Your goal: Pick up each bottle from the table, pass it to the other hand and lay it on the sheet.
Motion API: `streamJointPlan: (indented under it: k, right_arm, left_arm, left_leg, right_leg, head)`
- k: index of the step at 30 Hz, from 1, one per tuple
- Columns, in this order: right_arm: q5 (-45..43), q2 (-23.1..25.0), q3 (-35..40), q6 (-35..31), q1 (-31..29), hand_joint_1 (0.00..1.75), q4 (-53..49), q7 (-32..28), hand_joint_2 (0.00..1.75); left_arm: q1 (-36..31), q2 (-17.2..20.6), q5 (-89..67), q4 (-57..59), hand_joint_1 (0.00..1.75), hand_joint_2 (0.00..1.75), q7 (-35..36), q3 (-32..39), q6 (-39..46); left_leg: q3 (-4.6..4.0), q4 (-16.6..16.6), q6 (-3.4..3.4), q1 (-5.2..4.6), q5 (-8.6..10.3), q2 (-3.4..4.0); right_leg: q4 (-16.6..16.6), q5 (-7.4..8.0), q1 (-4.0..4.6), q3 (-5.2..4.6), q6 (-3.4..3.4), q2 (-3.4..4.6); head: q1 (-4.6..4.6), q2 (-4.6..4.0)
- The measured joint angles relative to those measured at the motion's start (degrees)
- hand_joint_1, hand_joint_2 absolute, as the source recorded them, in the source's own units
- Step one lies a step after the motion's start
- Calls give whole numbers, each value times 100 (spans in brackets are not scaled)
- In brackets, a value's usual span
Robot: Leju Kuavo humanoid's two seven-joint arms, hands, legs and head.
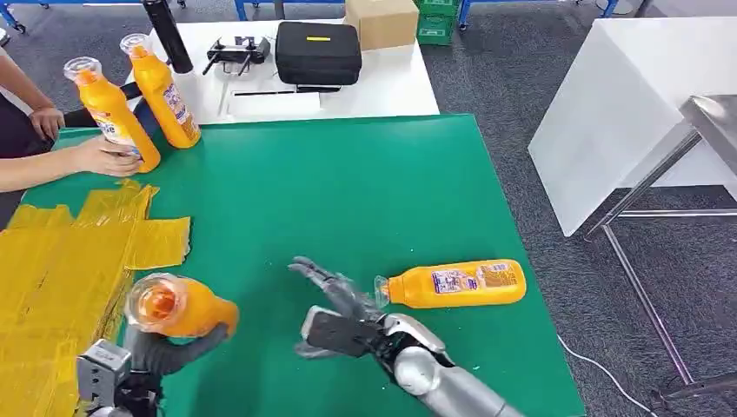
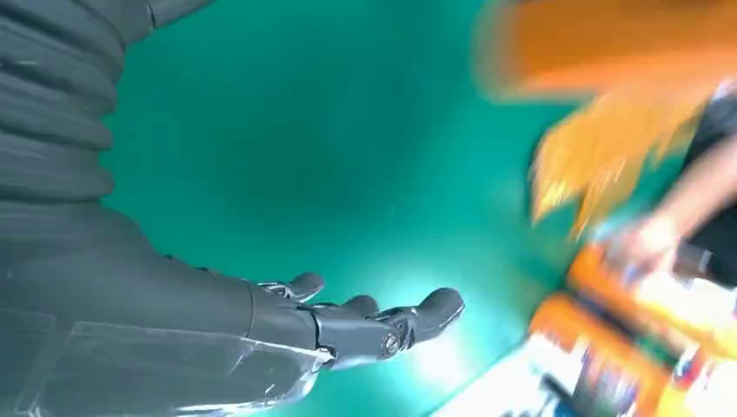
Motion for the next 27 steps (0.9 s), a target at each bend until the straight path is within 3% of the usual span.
streamJointPlan:
  k: [3, 6, 11, 19, 27]
  right_arm:
    - [181, -560, -605, 75, 460, 0, -616, -212, 175]
    - [277, -1043, -1111, 179, 825, 0, -1117, -339, 175]
    - [319, -1404, -1501, 232, 1088, 0, -1588, -361, 175]
    - [367, -1533, -1619, 256, 1191, 0, -1820, -356, 175]
    - [633, -2051, -1826, 341, 1315, 0, -2034, -145, 175]
  left_arm:
    - [189, 11, -1827, -220, 175, 175, 0, 738, 1298]
    - [408, 13, -2883, -264, 175, 175, 133, 1320, 1794]
    - [517, 11, -3140, -264, 175, 175, 186, 1784, 1882]
    - [522, 2, -3218, -264, 175, 175, 231, 1936, 1882]
    - [385, 277, -5156, 421, 175, 175, 1477, 2134, 1607]
  left_leg:
    - [-1, 0, 1, -9, -2, 1]
    - [-10, 0, 1, -14, -2, 1]
    - [-12, -1, 3, -14, -3, 1]
    - [-10, -1, 11, -14, 5, 0]
    - [-11, -1, 11, -29, 5, -2]
  right_leg:
    - [-1, -1, -5, -2, 2, 0]
    - [-1, -2, -13, -11, 3, -1]
    - [-3, -2, -14, -13, 3, 0]
    - [-1, 0, -14, -10, 3, 0]
    - [-1, -1, -20, -12, 4, -2]
  head:
    - [0, 0]
    - [2, 0]
    - [0, 0]
    - [2, 0]
    - [0, 0]
